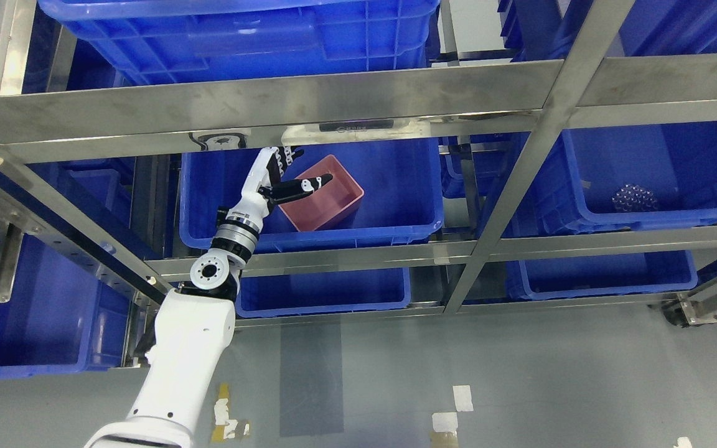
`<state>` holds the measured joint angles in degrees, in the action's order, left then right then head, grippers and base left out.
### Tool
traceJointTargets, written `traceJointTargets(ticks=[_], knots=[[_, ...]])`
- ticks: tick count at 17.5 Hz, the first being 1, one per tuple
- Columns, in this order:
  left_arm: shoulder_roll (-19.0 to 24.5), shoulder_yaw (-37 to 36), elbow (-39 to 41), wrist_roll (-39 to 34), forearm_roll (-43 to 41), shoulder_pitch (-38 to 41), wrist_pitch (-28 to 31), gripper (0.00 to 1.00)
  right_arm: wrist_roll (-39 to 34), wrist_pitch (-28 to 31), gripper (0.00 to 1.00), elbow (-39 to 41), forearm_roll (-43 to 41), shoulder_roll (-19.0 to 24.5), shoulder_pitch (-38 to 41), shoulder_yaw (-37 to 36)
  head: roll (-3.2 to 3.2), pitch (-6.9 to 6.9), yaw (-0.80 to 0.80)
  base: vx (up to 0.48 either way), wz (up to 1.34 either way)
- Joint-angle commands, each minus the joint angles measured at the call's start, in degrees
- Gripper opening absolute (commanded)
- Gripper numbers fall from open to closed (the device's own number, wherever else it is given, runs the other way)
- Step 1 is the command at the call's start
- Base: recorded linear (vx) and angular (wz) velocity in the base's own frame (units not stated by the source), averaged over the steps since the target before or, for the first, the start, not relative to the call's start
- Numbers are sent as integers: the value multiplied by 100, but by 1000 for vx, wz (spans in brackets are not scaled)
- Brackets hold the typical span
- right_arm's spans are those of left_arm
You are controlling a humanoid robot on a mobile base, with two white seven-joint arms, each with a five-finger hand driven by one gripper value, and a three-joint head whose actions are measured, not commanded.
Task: Place storage box into left shelf container
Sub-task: 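Lower the pink box into the blue bin on the middle shelf, then open the left hand and withdraw it from the box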
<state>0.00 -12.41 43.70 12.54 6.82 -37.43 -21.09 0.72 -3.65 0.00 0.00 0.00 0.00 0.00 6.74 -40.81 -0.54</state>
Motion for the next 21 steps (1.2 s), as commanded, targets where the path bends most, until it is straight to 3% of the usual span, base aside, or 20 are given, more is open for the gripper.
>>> traceJointTargets(ticks=[1,4,8,12,17,21], knots=[[100,273,522,-32,-304,454,-368,98,-2,-4,100,100,-9,-100,-35,-17,0,0,0,0,0],[100,554,1681,-41,-304,1262,-738,99,-2,-4,100,100,-9,-100,-35,-17,0,0,0,0,0],[100,810,3588,-93,-76,2256,-782,100,-2,-4,100,100,-9,-100,-35,-17,0,0,0,0,0],[100,1055,4996,-909,-67,3206,-573,100,7,-4,100,100,-9,-100,-35,-17,0,0,0,0,0],[100,1118,5201,-1043,-6,3260,174,100,7,-4,100,100,-9,-100,-35,-17,0,0,0,0,0],[100,1100,5201,-1043,21,3269,246,100,-2,-4,100,100,-9,-100,-35,-17,0,0,0,0,0]])
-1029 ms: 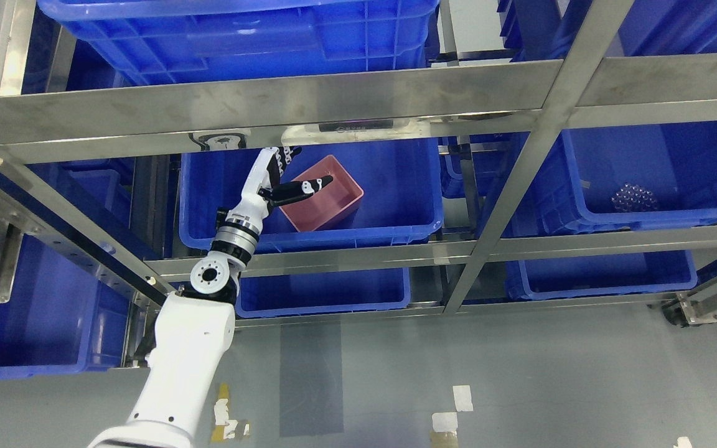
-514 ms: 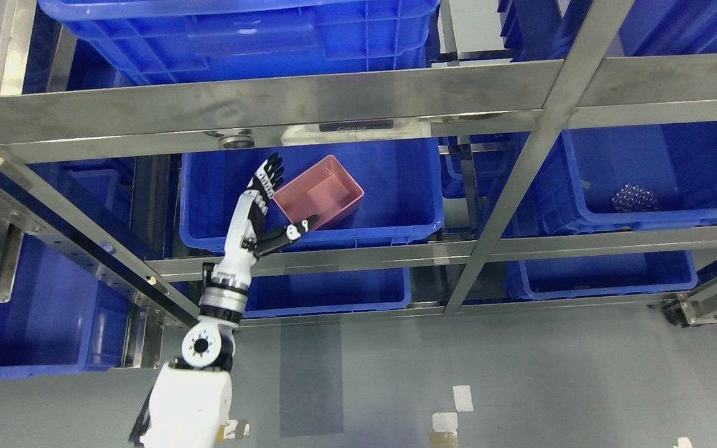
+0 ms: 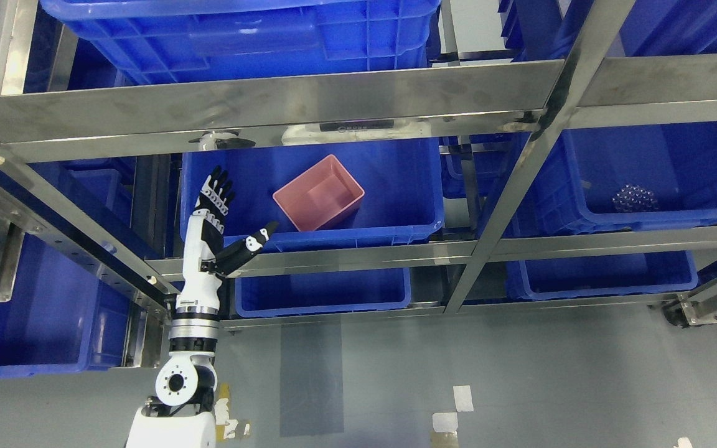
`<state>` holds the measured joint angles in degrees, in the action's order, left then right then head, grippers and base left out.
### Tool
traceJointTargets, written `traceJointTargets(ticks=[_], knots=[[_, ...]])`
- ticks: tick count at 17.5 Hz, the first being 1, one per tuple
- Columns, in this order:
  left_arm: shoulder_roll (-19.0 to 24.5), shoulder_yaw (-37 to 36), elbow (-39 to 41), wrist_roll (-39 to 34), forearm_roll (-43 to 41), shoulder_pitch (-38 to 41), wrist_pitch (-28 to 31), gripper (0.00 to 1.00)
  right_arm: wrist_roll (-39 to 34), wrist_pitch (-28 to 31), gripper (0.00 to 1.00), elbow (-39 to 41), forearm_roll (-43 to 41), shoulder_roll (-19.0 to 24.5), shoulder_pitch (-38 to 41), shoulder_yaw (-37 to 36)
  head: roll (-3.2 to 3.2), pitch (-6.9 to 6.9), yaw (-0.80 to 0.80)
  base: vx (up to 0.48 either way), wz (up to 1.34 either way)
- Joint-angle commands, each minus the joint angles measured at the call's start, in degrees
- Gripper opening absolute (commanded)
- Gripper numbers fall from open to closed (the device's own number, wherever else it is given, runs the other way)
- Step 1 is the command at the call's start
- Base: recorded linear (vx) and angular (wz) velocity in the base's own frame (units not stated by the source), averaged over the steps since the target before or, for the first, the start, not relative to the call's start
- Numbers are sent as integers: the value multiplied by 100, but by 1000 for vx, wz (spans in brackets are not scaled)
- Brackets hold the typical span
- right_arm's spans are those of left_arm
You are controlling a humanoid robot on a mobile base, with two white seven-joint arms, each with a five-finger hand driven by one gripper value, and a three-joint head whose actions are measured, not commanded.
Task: Place storage box into left shelf container
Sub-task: 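Open the left hand and withdraw it from the box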
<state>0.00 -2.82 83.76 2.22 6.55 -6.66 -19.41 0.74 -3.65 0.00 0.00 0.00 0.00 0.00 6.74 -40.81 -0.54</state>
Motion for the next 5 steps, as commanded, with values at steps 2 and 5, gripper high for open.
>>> traceJointTargets(ticks=[2,5], knots=[[100,141,1195,-11,49,191,77,100,5,-4,100,100,-9,-100,-35,-18,0,0,0,0,0],[100,63,1195,-11,40,253,16,100,-4,-4,100,100,-9,-100,-35,-18,0,0,0,0,0]])
